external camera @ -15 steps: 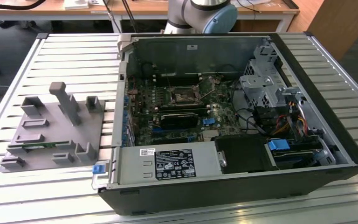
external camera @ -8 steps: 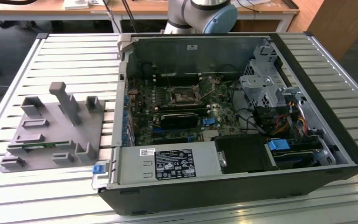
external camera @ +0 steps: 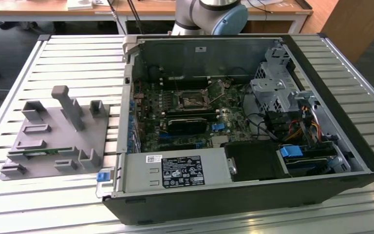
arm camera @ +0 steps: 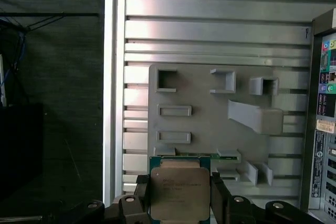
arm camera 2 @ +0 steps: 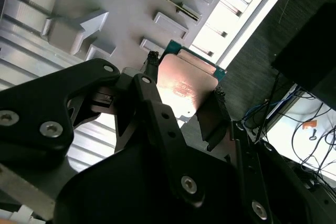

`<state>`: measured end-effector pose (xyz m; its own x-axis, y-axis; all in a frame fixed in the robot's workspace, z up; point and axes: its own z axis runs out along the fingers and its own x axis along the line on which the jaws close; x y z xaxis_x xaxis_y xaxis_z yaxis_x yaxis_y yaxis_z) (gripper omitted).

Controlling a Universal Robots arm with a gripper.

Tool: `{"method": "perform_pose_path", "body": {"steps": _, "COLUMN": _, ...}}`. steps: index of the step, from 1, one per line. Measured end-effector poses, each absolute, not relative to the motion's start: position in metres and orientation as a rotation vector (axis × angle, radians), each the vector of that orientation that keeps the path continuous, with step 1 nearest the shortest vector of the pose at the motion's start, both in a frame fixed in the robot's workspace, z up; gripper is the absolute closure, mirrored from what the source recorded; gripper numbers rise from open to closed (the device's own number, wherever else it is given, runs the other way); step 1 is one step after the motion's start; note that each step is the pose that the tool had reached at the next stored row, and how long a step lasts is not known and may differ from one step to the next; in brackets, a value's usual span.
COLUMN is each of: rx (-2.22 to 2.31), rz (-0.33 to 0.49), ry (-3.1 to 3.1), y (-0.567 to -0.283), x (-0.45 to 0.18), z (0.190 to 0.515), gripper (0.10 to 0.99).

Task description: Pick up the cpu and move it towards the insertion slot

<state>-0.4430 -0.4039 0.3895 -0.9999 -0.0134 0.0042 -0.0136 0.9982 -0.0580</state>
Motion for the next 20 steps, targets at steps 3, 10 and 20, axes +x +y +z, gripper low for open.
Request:
{"method": "perform_pose_path", "body": {"steps": 3, "rx": 0.021, "rz": 0.091, "ry": -3.137, "y": -0.404, "x": -0.443, "z": 0.391, "gripper": 0.541}}
{"method": "perform_pose_path", "body": {"steps": 10, "rx": 0.021, "rz": 0.091, "ry": -3.136, "y": -0.404, "x": -0.443, "z": 0.396, "gripper": 0.541}}
{"method": "perform_pose_path", "body": {"steps": 20, "rx": 0.021, "rz": 0.092, "ry": -3.136, "y": -0.403, "x": -0.443, "z": 0.407, "gripper": 0.541}}
